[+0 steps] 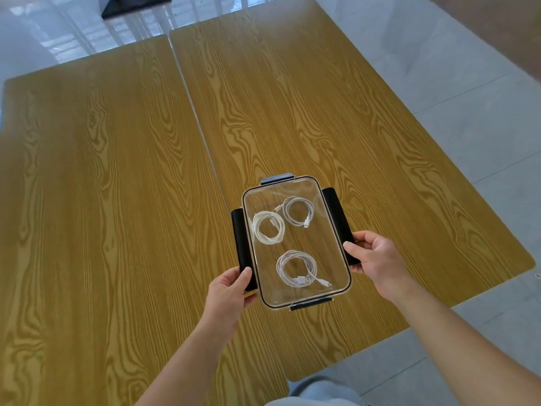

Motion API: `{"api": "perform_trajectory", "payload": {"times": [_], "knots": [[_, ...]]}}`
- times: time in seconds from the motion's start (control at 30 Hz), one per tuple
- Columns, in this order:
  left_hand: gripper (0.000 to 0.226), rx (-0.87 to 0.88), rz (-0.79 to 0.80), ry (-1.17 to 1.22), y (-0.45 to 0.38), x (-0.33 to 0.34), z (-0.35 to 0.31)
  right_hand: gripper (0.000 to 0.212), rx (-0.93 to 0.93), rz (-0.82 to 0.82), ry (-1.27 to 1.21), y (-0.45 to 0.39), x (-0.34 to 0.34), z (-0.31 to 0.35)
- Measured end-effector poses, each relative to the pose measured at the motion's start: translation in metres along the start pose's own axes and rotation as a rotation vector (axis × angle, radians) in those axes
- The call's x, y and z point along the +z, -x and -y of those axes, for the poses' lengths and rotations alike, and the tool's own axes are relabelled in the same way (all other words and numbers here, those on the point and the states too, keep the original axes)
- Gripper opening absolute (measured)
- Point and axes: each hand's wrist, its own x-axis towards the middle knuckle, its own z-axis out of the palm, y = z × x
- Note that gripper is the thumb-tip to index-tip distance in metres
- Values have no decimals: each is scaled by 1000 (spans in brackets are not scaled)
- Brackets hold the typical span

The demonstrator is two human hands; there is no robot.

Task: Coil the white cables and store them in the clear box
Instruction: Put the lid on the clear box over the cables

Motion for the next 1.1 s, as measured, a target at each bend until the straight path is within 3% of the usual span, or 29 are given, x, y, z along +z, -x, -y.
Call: {"api": "perform_trajectory", "payload": {"times": [0.5,0.7,1.1], "knots": [[22,95,43,-122,-5,-2,-7,26,-4,77,22,2,-1,1],[36,103,18,-139,-3,2,0,18,14,29,38,8,3,-5],[65,320,12,-521,-53,13,-66,19,191,-63,-267,57,12,-44]]}}
